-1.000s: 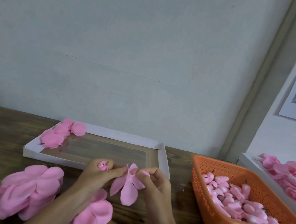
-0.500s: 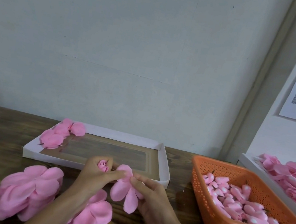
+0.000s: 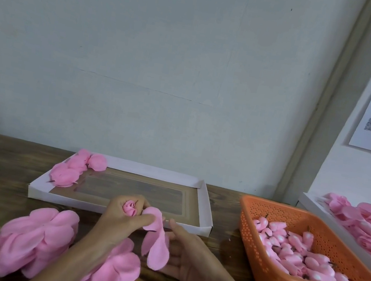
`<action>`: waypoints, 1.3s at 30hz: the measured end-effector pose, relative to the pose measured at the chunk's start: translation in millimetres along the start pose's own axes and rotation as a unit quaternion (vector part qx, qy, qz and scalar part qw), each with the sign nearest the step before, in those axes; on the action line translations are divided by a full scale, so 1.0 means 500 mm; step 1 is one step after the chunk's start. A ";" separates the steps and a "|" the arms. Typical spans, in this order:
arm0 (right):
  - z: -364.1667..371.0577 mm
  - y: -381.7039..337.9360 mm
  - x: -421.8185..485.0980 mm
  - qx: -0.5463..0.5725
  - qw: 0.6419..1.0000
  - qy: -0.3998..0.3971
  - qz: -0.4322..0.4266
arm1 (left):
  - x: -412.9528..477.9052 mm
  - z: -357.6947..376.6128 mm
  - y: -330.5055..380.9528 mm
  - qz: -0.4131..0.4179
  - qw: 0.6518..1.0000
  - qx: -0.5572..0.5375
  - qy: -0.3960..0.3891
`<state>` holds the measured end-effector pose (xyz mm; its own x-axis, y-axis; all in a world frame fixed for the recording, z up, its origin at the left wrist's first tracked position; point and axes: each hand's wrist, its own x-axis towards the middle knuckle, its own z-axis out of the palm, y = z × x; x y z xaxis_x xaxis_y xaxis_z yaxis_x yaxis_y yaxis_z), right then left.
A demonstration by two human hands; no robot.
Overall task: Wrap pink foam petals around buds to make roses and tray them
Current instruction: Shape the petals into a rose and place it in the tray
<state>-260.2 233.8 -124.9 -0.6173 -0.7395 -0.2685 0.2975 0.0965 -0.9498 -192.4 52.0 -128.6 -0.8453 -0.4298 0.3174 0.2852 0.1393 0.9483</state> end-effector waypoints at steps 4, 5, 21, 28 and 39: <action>-0.004 0.000 -0.001 0.031 0.999 -0.039 -0.007 | 0.005 -0.003 -0.008 0.010 1.000 -0.019 0.003; -0.003 0.000 -0.002 0.034 0.998 -0.045 -0.016 | 0.005 -0.002 -0.007 0.011 1.000 -0.024 0.002; -0.009 0.010 0.011 0.005 0.981 0.157 -0.113 | 0.000 -0.003 -0.013 -0.021 0.992 -0.076 0.099; 0.042 0.025 -0.003 -0.008 0.982 0.140 -0.124 | -0.013 0.025 0.015 -0.036 0.971 -0.222 0.084; 0.061 0.024 -0.019 0.076 0.981 0.136 -0.114 | -0.040 0.055 0.039 -0.034 0.970 -0.239 0.017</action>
<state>-228.6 221.9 -128.6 -0.8457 -0.5232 -0.1048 0.2217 -0.1660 -0.9609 -182.5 87.5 -116.4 -0.8569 -0.4531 0.2456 0.4125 -0.3173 0.8539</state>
